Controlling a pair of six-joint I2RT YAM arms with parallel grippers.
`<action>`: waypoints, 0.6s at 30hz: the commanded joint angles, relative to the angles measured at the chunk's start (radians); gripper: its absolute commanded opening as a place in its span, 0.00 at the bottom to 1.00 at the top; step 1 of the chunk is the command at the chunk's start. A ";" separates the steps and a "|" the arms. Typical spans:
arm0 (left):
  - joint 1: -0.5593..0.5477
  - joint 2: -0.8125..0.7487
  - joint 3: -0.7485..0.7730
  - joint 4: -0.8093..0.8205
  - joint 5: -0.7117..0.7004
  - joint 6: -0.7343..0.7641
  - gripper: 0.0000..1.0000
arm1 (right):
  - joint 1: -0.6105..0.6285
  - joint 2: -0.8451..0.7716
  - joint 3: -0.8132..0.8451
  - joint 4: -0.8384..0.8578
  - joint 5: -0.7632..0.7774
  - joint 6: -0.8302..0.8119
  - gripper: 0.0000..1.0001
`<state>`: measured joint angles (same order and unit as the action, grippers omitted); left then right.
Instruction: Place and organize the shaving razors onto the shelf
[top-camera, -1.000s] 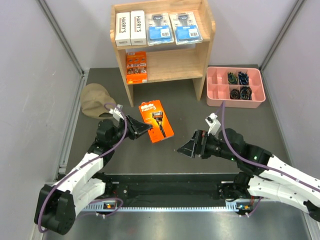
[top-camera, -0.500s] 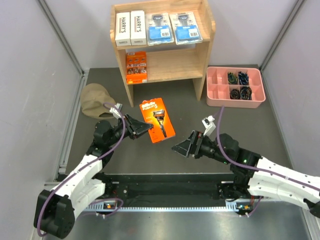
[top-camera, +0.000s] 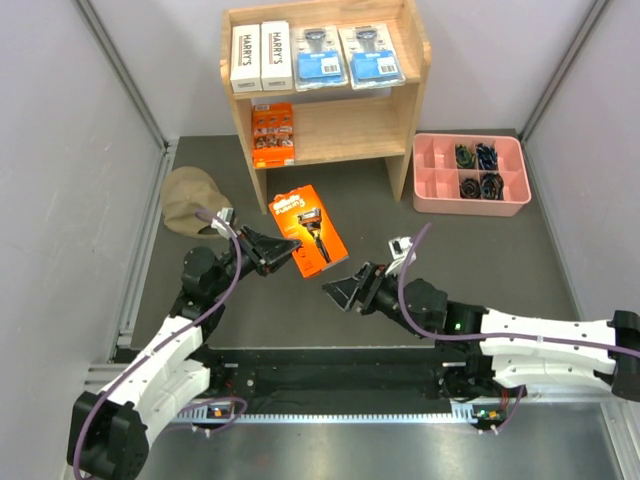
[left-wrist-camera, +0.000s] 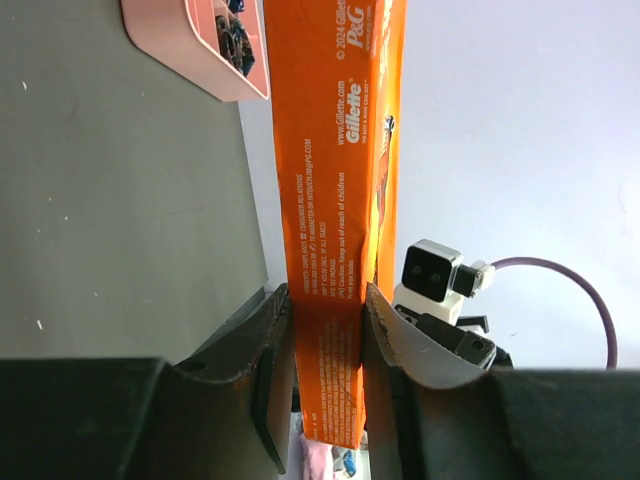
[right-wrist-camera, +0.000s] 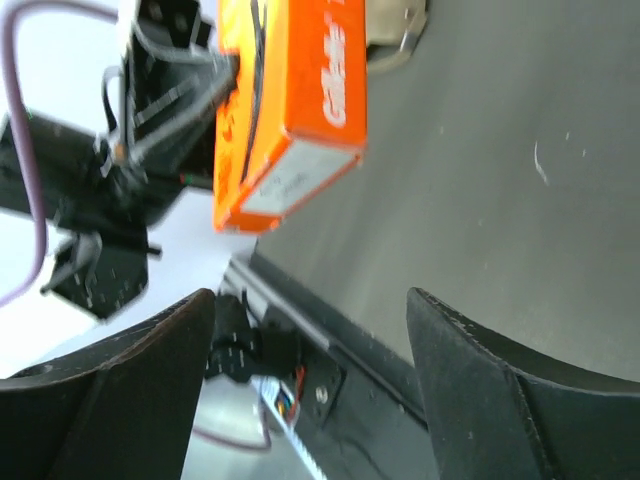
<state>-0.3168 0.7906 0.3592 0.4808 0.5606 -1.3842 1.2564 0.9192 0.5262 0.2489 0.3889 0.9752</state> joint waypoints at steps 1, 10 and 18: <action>0.002 -0.017 -0.022 0.125 -0.027 -0.067 0.00 | 0.026 0.032 0.055 0.150 0.168 -0.027 0.75; 0.002 -0.019 -0.035 0.147 -0.027 -0.090 0.00 | 0.028 0.090 0.084 0.227 0.165 -0.066 0.66; 0.002 -0.024 -0.045 0.157 -0.018 -0.104 0.00 | 0.028 0.148 0.116 0.257 0.150 -0.058 0.54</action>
<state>-0.3168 0.7891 0.3229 0.5327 0.5377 -1.4715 1.2694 1.0466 0.5735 0.4416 0.5266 0.9264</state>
